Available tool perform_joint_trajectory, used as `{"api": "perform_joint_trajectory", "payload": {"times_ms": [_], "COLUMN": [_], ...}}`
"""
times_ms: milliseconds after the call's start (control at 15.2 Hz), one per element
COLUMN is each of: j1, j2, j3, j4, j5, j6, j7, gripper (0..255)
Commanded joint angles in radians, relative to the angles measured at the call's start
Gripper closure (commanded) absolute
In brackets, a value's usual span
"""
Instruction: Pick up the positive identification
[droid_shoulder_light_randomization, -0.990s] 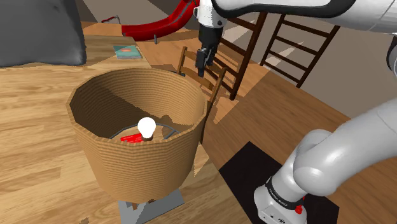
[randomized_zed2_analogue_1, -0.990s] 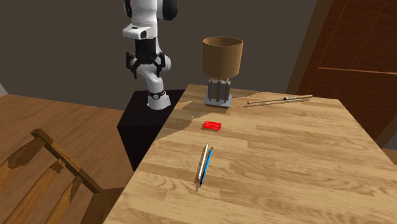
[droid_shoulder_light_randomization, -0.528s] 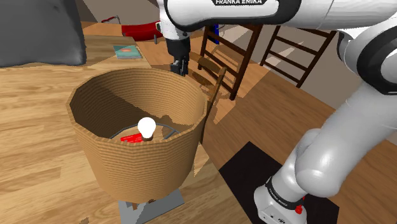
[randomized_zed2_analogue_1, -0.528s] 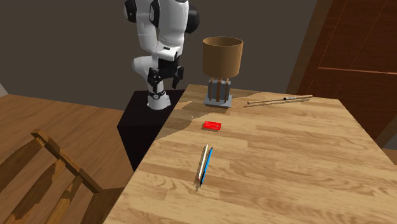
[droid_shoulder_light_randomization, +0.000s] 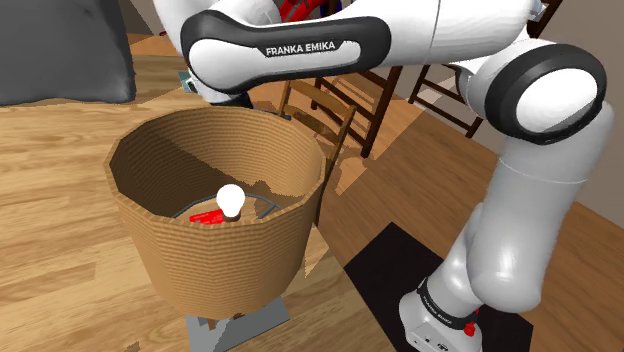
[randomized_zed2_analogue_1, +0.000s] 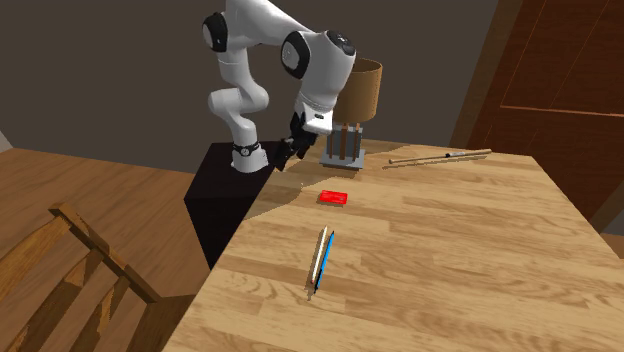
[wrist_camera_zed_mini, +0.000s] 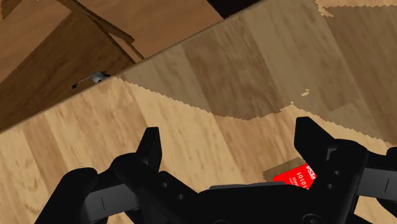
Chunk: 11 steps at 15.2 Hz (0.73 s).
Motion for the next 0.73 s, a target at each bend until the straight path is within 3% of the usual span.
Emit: {"api": "perform_joint_trajectory", "payload": {"times_ms": [0, 396, 660], "j1": [0.033, 0.152, 0.274], "j2": [0.078, 0.264, 0.322], "j3": [0.016, 0.036, -0.062], "j4": [0.059, 0.182, 0.209], "j5": [-0.034, -0.112, -0.095], "j6": [-0.028, -0.098, -0.096], "j7": [-0.02, -0.091, -0.148], "gripper": [0, 0, 0]}}
